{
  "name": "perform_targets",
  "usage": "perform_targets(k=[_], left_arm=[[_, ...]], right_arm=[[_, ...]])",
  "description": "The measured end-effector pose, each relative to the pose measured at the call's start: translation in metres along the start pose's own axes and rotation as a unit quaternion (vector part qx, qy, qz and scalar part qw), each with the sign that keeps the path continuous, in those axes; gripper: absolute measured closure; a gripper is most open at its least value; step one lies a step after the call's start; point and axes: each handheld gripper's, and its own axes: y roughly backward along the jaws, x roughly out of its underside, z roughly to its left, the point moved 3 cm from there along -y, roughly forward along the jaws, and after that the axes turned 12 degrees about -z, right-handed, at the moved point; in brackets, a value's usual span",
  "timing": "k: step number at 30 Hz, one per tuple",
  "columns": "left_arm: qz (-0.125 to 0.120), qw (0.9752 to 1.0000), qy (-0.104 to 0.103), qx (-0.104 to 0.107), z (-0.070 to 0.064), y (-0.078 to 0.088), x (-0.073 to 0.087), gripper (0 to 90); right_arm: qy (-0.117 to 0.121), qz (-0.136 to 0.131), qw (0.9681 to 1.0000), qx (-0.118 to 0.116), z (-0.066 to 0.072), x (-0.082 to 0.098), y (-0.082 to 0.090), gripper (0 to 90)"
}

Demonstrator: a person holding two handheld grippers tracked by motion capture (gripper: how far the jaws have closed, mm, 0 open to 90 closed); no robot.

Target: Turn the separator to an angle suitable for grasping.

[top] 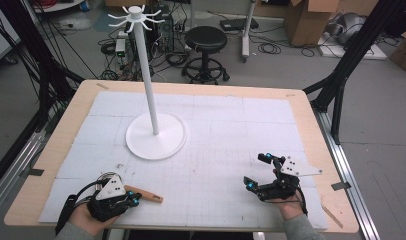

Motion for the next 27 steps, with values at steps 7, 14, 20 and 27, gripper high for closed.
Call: perform_targets(k=[7,14,20,27], left_arm=[[0.000,1.0000,0.001,-0.006,0.007,-0.007,-0.003,89.8],[0.002,0.9999,0.003,-0.014,0.012,-0.012,-0.005,89.8],[0.004,0.9998,0.002,-0.018,0.013,-0.015,-0.006,89.8],[0.003,0.9998,0.001,-0.019,0.015,-0.021,-0.008,89.8]], right_arm=[[-0.001,0.001,1.0000,0.001,0.000,0.000,0.001,1.1],[0.000,0.001,1.0000,0.000,0.000,0.001,0.001,1.2],[0.001,0.003,1.0000,-0.001,0.000,0.001,0.002,1.2],[-0.001,0.002,1.0000,0.000,0.000,0.001,0.002,1.1]])
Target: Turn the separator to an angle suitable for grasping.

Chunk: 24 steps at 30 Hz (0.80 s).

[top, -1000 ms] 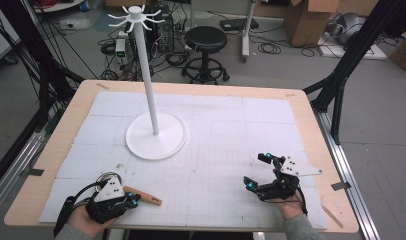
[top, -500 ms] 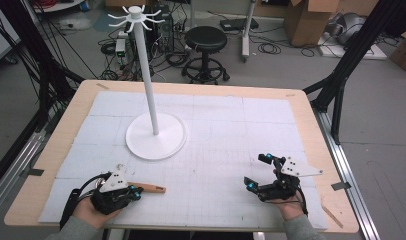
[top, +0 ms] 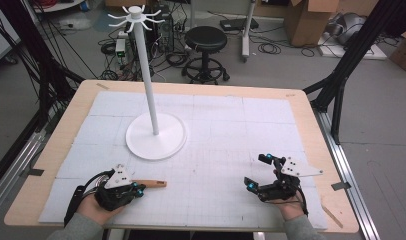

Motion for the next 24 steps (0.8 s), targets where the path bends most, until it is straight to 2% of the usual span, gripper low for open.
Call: perform_targets(k=[8,16,24], left_arm=[[-0.002,1.0000,-0.002,-0.005,0.004,-0.007,-0.005,89.8],[0.000,0.9999,-0.010,-0.002,0.002,-0.014,-0.008,89.8],[-0.002,0.9999,-0.009,-0.011,0.005,-0.019,-0.011,89.8]], right_arm=[[-0.001,0.000,1.0000,0.000,0.000,0.000,0.000,1.1],[0.000,-0.002,1.0000,0.000,-0.001,0.000,0.001,1.2],[-0.002,0.000,1.0000,-0.001,0.000,0.000,0.001,1.2]])
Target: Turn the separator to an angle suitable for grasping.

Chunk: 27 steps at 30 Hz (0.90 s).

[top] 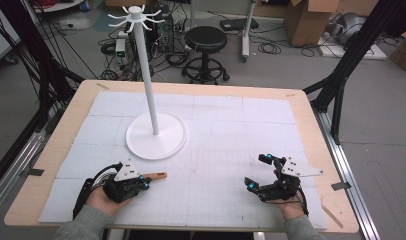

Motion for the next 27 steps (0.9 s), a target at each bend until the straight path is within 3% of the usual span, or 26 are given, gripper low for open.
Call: perform_targets(k=[7,11,19,24,27], left_arm=[[-0.003,1.0000,-0.004,0.007,0.001,-0.002,-0.001,89.8],[-0.006,0.9996,-0.012,0.024,0.000,0.002,0.001,89.8],[-0.045,0.9985,0.002,0.030,0.005,0.019,-0.005,89.6],[-0.044,0.9984,0.015,0.032,0.012,0.025,-0.004,89.6],[-0.053,0.9978,0.013,0.037,0.017,0.028,-0.005,88.2]], right_arm=[[-0.001,0.000,1.0000,-0.002,0.000,0.000,0.000,1.2],[-0.003,0.002,1.0000,-0.001,0.000,0.000,0.001,1.1],[-0.002,0.000,1.0000,-0.002,-0.001,0.000,0.001,1.1],[-0.003,0.003,1.0000,-0.005,0.000,0.001,0.002,1.2],[-0.008,0.001,1.0000,0.005,-0.005,0.001,0.005,1.2]])
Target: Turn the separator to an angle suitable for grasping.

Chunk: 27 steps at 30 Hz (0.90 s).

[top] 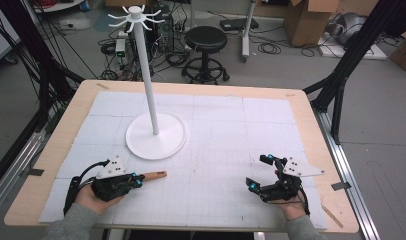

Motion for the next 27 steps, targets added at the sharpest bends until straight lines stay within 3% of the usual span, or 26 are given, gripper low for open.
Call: perform_targets(k=[5,10,15,19,24,27], left_arm=[[-0.018,0.9997,-0.007,0.013,0.005,0.009,-0.002,83.6],[-0.031,0.9994,-0.001,0.017,0.010,0.017,-0.002,75.0],[-0.051,0.9980,-0.011,0.038,0.013,0.022,-0.005,56.9],[-0.052,0.9971,-0.021,0.052,0.018,0.026,-0.009,38.2],[-0.045,0.9959,-0.014,0.077,0.025,0.029,-0.014,21.7],[-0.036,0.9946,-0.005,0.097,0.026,0.029,-0.015,17.0]], right_arm=[[-0.004,-0.004,1.0000,0.000,0.000,0.000,0.002,1.1],[-0.004,0.003,0.9999,-0.009,0.003,0.001,-0.001,1.2],[-0.006,0.006,0.9999,-0.010,0.003,0.002,-0.002,1.2],[-0.010,0.002,0.9999,-0.012,0.003,0.001,-0.002,1.2],[-0.013,0.000,0.9998,-0.015,0.002,0.002,0.000,1.2],[-0.016,0.001,0.9997,-0.015,0.002,0.002,0.000,1.2]])
